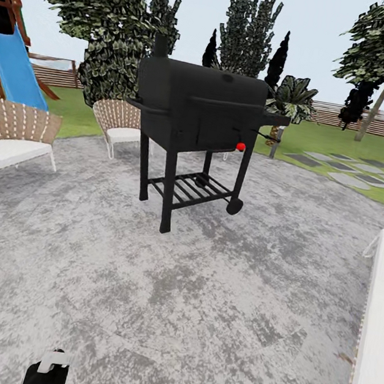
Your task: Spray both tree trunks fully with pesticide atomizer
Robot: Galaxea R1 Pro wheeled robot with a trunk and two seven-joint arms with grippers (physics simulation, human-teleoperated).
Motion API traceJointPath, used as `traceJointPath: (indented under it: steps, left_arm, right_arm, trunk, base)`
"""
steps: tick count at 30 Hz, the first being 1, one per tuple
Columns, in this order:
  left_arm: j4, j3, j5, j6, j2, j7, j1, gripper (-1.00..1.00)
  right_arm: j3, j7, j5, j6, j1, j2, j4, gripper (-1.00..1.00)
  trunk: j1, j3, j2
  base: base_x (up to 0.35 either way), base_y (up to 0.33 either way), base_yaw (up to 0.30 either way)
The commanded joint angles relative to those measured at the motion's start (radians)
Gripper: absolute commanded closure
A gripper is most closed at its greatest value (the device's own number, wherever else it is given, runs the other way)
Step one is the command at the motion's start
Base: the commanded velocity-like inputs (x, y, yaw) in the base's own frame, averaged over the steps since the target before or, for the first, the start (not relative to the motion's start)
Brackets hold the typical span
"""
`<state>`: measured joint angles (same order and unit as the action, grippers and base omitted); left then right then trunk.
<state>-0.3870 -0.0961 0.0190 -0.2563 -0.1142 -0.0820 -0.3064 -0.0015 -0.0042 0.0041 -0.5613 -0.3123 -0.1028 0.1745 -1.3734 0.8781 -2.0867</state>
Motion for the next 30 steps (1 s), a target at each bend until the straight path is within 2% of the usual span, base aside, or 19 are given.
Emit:
traceJointPath:
  steps: [1,30]
  left_arm:
    - [0.0,-0.008,0.002,-0.003,0.001,-0.009,0.0,1.0]
    - [0.0,-0.008,0.002,-0.003,0.001,-0.009,0.0,1.0]
  right_arm:
    - [0.0,0.0,0.0,-0.003,-0.001,0.0,-0.001,-1.0]
    - [0.0,0.0,0.0,-0.003,-0.001,0.0,-0.001,-1.0]
  trunk:
    - [0.0,0.001,0.0]
    - [0.0,0.001,0.0]
  base:
    - [0.325,0.115,-0.262]
    - [0.297,0.156,-0.263]
